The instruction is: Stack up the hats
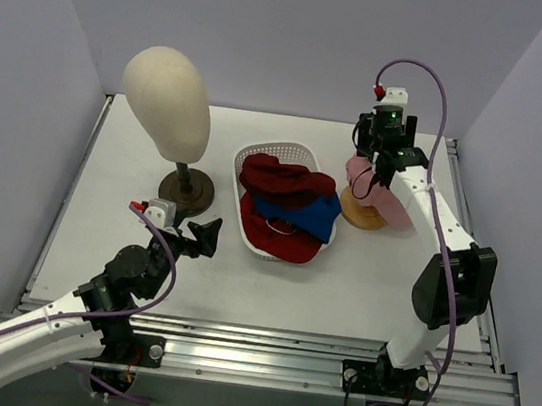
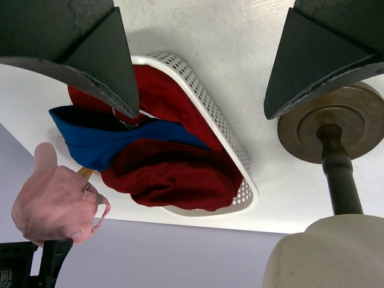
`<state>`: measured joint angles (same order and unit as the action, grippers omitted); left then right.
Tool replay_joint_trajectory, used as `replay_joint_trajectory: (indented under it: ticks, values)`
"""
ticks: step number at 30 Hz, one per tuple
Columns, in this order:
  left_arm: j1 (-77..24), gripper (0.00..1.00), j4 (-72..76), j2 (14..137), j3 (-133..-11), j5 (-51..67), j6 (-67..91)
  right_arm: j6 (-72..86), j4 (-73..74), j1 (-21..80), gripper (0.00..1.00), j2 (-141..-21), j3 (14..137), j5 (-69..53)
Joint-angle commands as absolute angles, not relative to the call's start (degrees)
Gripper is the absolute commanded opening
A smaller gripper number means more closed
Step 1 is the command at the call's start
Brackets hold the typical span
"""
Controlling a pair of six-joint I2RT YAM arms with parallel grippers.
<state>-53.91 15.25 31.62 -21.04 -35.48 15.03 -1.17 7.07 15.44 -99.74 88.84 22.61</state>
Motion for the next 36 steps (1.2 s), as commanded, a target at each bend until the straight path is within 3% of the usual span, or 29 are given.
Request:
replay_joint_trajectory:
  ticks: [1, 26, 36]
  values:
    - [-53.88, 0.94, 17.14, 31.20, -21.97, -35.24, 15.29, -1.41, 11.87, 16.08, 0.67, -95.01, 87.80, 20.22]
    - [-53.79, 0.94, 17.23, 31.20, -22.06, -35.77, 14.94, 3.33, 13.36, 18.28, 0.69, -91.67, 88.24, 20.30]
    - [-53.88, 0.94, 17.84, 32.08, -22.06, -35.86, 14.77, 6.94, 13.18, 27.59, 0.68, -89.30, 89.92, 22.50]
